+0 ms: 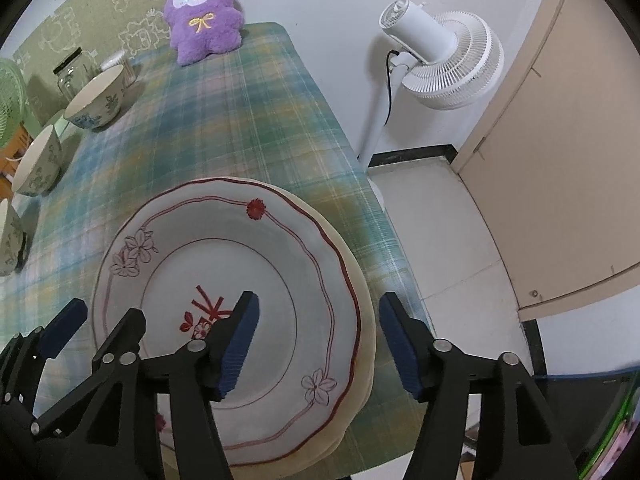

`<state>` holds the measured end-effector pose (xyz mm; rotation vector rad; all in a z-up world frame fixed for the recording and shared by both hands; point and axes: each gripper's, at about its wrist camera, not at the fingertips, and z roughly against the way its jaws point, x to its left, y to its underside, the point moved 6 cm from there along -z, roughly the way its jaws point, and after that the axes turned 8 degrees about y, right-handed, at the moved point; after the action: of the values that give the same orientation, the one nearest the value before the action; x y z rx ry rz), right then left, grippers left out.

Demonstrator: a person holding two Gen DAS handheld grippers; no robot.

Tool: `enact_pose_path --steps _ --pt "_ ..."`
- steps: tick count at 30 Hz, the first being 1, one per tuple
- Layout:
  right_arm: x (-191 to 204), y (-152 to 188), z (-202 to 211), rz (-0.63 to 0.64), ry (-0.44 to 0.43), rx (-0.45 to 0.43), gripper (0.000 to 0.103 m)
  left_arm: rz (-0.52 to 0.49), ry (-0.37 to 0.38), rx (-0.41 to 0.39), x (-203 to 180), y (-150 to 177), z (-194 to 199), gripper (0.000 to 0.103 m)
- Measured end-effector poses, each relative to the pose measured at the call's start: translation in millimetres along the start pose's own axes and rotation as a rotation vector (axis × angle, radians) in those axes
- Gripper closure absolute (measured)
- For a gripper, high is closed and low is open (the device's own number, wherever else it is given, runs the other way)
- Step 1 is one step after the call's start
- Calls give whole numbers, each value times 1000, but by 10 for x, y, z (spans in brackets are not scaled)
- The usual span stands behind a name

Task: Organize plates and bowls
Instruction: 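Lower the red-trimmed plate onto the flowered stack and open both grippers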

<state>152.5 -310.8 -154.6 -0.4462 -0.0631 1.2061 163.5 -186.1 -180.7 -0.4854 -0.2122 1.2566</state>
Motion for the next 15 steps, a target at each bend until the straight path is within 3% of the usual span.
enact_pose_path --steps 15 --pt "93 -47 679 -24 -30 -112 27 50 3 -103 296 -73 643 29"
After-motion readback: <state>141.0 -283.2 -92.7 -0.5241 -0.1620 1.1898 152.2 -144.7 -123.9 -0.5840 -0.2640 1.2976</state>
